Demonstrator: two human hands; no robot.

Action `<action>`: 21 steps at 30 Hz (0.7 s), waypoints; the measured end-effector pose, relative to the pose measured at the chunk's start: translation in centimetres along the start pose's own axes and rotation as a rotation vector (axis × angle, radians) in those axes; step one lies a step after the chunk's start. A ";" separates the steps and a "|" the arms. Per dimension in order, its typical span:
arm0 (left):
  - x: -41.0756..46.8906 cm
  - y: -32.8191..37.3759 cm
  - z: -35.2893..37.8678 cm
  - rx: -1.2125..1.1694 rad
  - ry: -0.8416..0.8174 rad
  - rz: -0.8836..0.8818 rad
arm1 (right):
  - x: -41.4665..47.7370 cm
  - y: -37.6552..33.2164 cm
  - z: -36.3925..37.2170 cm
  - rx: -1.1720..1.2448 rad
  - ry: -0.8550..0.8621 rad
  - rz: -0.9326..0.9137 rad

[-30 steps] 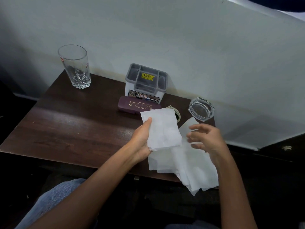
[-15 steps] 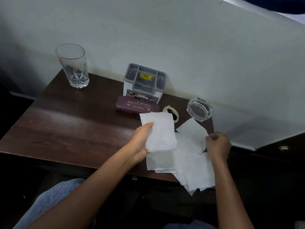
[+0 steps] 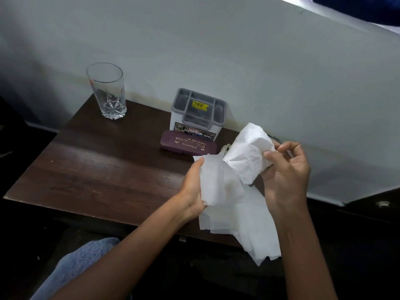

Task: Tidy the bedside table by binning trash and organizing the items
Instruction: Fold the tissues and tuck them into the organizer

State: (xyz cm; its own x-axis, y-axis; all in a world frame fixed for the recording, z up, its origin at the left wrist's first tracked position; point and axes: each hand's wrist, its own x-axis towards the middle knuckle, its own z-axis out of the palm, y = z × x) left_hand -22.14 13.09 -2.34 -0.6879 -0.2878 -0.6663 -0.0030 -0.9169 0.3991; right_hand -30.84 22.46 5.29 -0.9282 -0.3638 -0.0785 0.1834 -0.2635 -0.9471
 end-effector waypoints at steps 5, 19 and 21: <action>0.1 0.3 0.0 -0.035 -0.042 0.016 | -0.7 1.8 0.6 0.124 -0.115 0.159; -0.4 -0.2 0.4 0.073 -0.011 0.090 | -0.1 0.5 -0.4 0.566 -0.274 0.284; -0.4 -0.3 0.4 0.058 -0.040 0.065 | -0.3 0.9 0.3 0.475 -0.319 0.309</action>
State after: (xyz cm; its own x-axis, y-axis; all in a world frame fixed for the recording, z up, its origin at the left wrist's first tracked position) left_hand -22.18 13.63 -1.97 -0.7168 -0.3337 -0.6123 0.0013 -0.8787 0.4774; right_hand -30.33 22.08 4.52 -0.6813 -0.7144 -0.1599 0.6177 -0.4438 -0.6492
